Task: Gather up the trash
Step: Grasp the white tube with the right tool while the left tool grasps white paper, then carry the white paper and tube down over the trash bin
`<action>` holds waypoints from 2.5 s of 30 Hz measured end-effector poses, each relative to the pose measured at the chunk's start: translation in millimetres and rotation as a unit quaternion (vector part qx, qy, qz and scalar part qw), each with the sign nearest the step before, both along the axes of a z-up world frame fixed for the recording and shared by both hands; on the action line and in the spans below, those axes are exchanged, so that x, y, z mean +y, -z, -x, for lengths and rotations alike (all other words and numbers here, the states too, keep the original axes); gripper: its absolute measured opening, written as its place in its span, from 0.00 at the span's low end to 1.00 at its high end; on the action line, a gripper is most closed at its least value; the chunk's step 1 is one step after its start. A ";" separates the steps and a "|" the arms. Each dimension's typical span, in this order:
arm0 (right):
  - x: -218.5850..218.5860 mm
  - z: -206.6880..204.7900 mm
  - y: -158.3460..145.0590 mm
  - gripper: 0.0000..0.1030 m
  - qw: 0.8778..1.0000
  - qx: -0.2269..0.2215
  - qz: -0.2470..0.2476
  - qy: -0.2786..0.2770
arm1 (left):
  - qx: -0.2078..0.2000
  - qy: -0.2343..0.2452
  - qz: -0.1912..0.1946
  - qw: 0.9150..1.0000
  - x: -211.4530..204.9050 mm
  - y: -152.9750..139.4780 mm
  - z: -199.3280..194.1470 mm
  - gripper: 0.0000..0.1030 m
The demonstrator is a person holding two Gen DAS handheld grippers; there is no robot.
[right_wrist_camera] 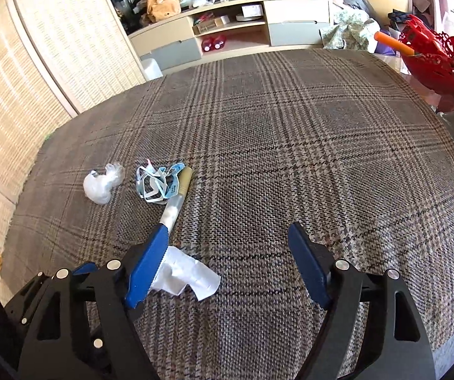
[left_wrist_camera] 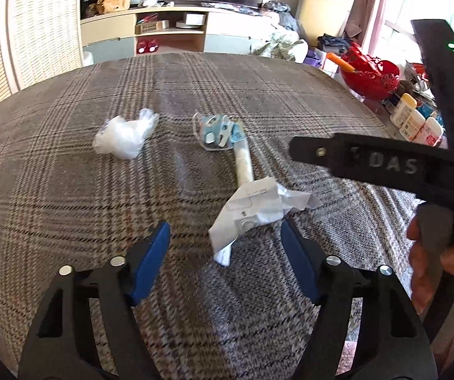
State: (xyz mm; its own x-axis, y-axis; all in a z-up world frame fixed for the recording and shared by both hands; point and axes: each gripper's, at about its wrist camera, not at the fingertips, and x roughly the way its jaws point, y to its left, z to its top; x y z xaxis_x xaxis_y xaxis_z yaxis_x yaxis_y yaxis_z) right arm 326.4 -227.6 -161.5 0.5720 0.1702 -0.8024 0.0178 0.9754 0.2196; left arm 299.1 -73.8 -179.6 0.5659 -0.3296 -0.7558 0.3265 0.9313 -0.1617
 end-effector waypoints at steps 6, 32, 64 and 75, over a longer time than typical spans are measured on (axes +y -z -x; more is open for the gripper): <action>6.7 -7.8 4.2 0.76 1.000 0.005 0.005 -0.005 | 0.006 0.017 0.011 1.000 -2.9 1.5 1.9 0.09; 68.6 -13.5 25.3 0.42 0.997 -0.004 0.067 -0.032 | -0.010 -0.080 -0.011 0.997 74.6 -16.4 14.7 0.00; 16.0 194.6 8.6 0.13 0.998 -0.010 0.005 -0.064 | -0.002 -0.033 0.007 0.999 46.7 -19.8 167.3 0.00; 17.3 258.0 28.9 0.13 0.997 0.009 -0.003 -0.078 | 0.023 -0.015 0.007 1.000 34.4 7.3 229.9 0.00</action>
State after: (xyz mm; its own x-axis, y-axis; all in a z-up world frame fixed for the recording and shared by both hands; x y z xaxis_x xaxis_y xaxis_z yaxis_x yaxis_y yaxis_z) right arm 68.4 -210.3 -190.4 0.5244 0.2605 -0.8107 -0.1301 0.9654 0.2261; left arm 69.2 -39.5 -186.9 0.5401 -0.3247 -0.7765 0.2912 0.9377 -0.1896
